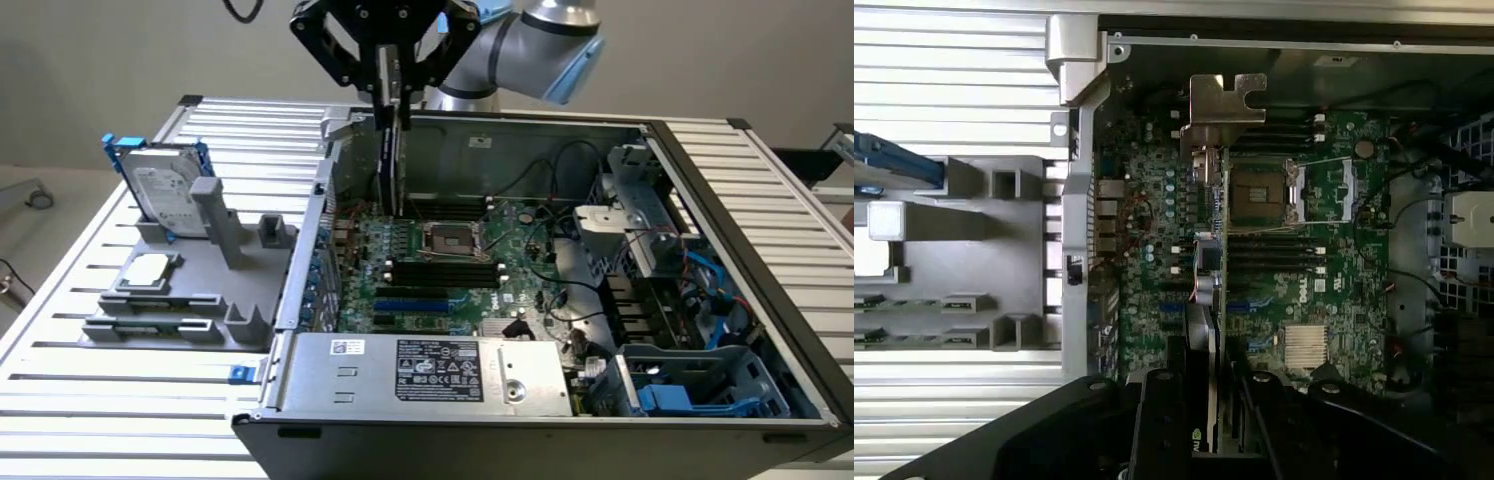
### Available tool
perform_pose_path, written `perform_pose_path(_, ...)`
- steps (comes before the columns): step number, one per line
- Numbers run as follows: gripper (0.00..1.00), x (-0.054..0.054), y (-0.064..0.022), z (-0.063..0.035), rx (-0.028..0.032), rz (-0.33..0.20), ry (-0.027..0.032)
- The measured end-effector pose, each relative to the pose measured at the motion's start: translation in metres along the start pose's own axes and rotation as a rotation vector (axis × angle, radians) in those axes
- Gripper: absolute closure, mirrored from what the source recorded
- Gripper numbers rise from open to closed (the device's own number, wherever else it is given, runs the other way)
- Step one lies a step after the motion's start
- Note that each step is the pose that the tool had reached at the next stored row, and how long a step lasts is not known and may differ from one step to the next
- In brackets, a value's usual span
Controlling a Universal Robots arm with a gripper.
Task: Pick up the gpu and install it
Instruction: 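Pick up the gpu and move the gpu toward the slot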
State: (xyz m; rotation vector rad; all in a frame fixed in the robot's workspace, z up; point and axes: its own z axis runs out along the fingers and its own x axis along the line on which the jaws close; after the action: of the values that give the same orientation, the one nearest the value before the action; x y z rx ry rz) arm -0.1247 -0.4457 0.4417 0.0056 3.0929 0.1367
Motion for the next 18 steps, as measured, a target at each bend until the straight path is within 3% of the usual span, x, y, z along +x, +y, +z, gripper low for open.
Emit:
perform_pose_path(5, 0.74, -0.022, -0.0012, 0.0024, 0.0, 0.0, 0.0008)
perform_pose_path(14, 0.74, -0.063, -0.0025, 0.0195, 0.0002, 0.0, 0.0022)
perform_pose_path(16, 0.74, -0.072, -0.0024, 0.0224, 0.0008, 0.0, 0.0056)
perform_pose_path(18, 0.74, -0.078, -0.0022, 0.0245, 0.0014, 0.001, 0.0156)
